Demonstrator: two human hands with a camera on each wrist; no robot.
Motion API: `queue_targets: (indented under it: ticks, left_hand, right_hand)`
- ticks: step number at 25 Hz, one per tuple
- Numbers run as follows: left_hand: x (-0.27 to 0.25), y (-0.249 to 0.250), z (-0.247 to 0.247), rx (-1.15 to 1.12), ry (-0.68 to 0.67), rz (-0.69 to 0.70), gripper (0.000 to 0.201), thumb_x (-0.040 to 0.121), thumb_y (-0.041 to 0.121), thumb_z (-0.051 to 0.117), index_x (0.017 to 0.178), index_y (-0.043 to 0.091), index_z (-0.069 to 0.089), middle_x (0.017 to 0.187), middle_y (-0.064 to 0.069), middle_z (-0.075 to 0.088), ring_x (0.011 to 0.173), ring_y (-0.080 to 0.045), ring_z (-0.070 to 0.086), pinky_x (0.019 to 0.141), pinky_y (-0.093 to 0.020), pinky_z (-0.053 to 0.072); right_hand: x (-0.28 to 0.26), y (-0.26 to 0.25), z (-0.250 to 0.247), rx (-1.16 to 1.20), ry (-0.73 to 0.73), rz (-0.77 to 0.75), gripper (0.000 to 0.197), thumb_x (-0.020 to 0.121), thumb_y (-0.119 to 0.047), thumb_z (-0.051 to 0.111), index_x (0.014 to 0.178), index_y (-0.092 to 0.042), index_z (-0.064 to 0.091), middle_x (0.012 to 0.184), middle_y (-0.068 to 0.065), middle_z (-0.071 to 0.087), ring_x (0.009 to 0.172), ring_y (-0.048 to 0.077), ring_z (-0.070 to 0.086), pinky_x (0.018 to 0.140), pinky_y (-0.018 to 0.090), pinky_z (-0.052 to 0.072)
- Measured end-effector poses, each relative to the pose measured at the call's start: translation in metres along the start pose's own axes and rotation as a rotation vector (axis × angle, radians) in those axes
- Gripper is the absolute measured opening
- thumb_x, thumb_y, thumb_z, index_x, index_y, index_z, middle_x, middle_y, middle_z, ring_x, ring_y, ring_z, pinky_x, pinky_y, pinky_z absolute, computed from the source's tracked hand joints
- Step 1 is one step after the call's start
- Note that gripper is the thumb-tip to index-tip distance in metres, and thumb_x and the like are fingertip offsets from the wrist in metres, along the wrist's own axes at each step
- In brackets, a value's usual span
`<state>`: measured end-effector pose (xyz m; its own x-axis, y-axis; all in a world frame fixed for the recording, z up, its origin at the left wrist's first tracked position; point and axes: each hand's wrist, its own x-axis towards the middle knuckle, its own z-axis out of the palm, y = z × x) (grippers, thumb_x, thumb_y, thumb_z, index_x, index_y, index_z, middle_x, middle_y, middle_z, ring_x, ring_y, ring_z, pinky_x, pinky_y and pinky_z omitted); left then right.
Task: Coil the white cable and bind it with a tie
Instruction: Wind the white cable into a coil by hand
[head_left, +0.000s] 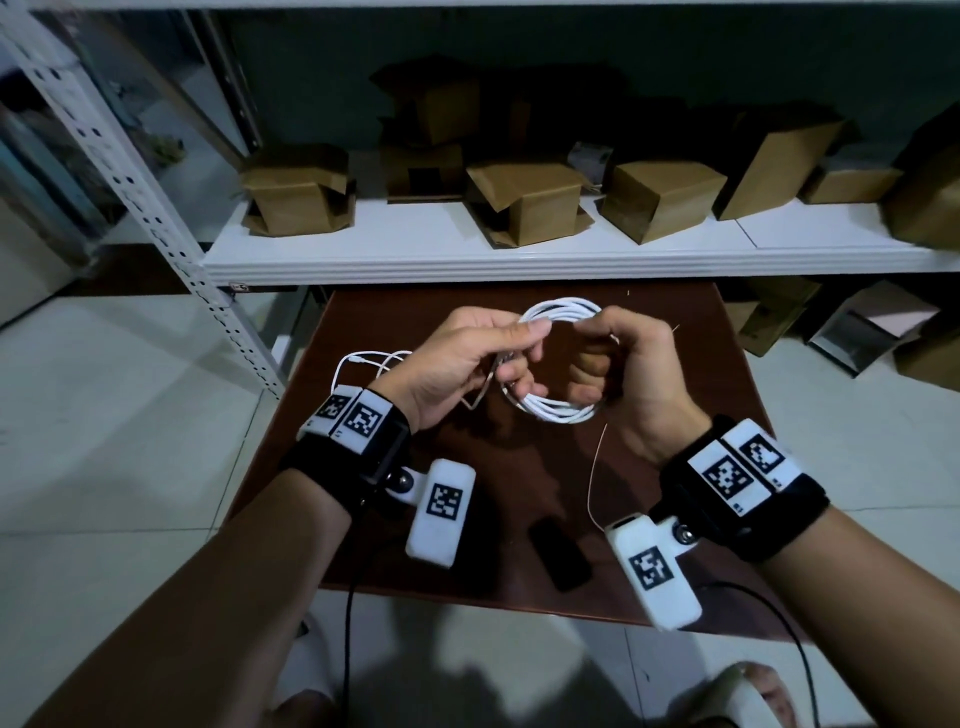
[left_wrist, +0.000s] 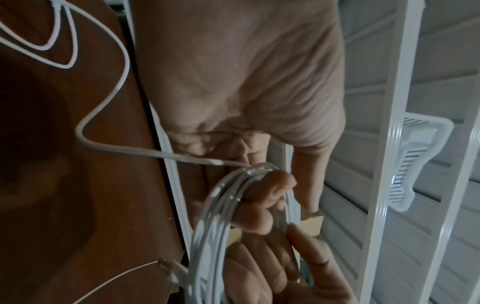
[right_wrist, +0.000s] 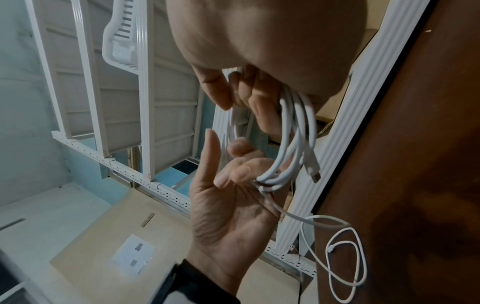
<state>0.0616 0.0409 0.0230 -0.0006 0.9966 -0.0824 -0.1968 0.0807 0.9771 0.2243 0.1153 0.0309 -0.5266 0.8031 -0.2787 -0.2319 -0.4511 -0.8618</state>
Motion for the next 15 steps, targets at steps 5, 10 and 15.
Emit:
queue_targets:
  ticks: [5,10,15]
  left_hand:
    - [-0.003,-0.002,-0.006,-0.057,0.082,0.008,0.029,0.099,0.013,0.063,0.070,0.011,0.059,0.052,-0.002,0.043,0.056,-0.021,0.053,0.099,-0.056,0.056]
    - [-0.001,-0.003,-0.003,-0.271,0.110,-0.026,0.036,0.102,0.025,0.059,0.069,0.016,0.048,0.047,0.009,0.028,0.045,-0.010,0.032,0.070,-0.036,0.056]
    - [0.002,0.001,0.001,-0.476,0.135,-0.085,0.041,0.099,0.039,0.053,0.066,0.016,0.044,0.043,0.014,0.020,0.041,-0.007,0.010,0.053,-0.027,0.018]
  right_hand:
    - [-0.003,-0.002,0.006,-0.031,0.034,0.027,0.027,0.085,-0.009,0.055,0.065,-0.020,0.041,0.063,-0.002,0.015,0.054,0.015,0.009,0.045,0.025,0.017]
    - [-0.003,0.000,0.011,0.023,0.003,0.043,0.034,0.085,-0.009,0.054,0.061,-0.022,0.034,0.059,-0.004,0.014,0.055,0.015,0.006,0.044,0.025,0.019]
    - [-0.001,-0.002,0.014,0.126,-0.108,0.066,0.039,0.087,-0.011,0.047,0.056,-0.023,0.027,0.046,-0.007,0.016,0.047,0.014,0.003,0.045,0.026,0.020]
